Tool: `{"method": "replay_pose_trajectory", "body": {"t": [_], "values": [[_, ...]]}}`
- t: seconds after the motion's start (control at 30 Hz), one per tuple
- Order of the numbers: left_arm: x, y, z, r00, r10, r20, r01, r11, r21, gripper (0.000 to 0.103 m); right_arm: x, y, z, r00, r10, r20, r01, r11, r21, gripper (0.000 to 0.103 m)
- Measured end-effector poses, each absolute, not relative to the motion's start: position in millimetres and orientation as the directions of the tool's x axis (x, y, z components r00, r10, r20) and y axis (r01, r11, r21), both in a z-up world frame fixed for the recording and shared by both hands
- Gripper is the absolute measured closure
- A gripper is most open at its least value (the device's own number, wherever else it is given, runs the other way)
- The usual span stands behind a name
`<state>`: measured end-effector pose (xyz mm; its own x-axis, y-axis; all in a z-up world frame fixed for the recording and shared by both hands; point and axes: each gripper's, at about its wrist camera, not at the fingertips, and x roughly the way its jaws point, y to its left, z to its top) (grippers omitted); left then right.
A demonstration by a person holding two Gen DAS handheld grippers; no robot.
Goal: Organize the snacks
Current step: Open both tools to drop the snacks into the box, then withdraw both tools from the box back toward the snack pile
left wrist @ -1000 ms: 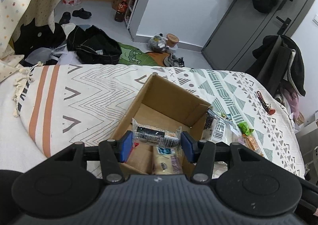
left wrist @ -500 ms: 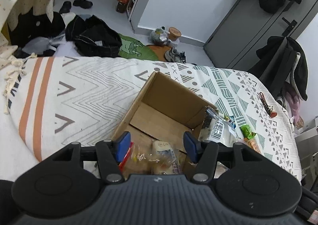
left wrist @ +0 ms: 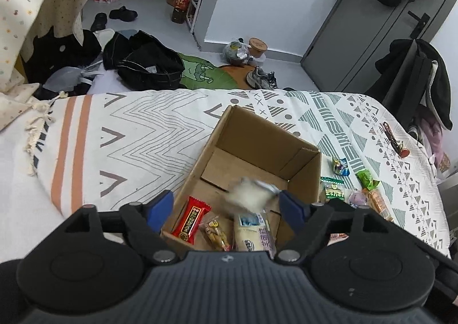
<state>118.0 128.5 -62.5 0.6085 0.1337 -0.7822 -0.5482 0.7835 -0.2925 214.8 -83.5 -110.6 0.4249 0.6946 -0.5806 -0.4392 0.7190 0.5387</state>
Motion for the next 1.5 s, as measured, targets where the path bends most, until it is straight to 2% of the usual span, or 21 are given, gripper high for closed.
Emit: {"method": "replay_pose_trajectory", "body": {"t": [0.1,0.2,0.27,0.4,0.47,0.6,0.73,0.97,1.5], "values": [[114,121,-58,0.607,0.137,-0.783,-0.542,0.791,-0.283,0.019,212,-93,-105,0.432,0.691,-0.580,-0.442,0.722,0.532,0.058],[111,114,-53,0.608,0.153,-0.779,-0.540,0.799,-0.264,0.018,209,-103,-99,0.444,0.675,-0.589,-0.441,0.737,0.512,0.047],[108,111,-50,0.609,0.159,-0.777,-0.541,0.800,-0.260,0.012,205,-109,-95,0.455,0.662,-0.595,-0.444,0.748,0.493,0.039],[101,103,-40,0.621,0.171,-0.765,-0.537,0.803,-0.258,0.007,200,-118,-87,0.465,0.648,-0.603,-0.458,0.759,0.463,0.031],[97,99,-36,0.634,0.177,-0.753,-0.533,0.806,-0.259,0.001,197,-123,-83,0.468,0.644,-0.605,-0.465,0.762,0.451,0.027],[92,91,-31,0.649,0.180,-0.739,-0.522,0.813,-0.260,0.001,192,-135,-73,0.487,0.631,-0.604,-0.471,0.772,0.427,0.021],[87,82,-24,0.673,0.175,-0.718,-0.503,0.821,-0.271,0.000,188,-149,-64,0.525,0.618,-0.585,-0.467,0.784,0.409,0.011],[82,67,-13,0.703,0.171,-0.690,-0.472,0.838,-0.274,0.000,191,-173,-55,0.579,0.583,-0.570,-0.432,0.812,0.392,0.010],[88,34,-8,0.709,0.161,-0.687,-0.436,0.865,-0.247,0.000,191,-232,-58,0.617,0.530,-0.581,-0.379,0.848,0.371,0.010]]}}
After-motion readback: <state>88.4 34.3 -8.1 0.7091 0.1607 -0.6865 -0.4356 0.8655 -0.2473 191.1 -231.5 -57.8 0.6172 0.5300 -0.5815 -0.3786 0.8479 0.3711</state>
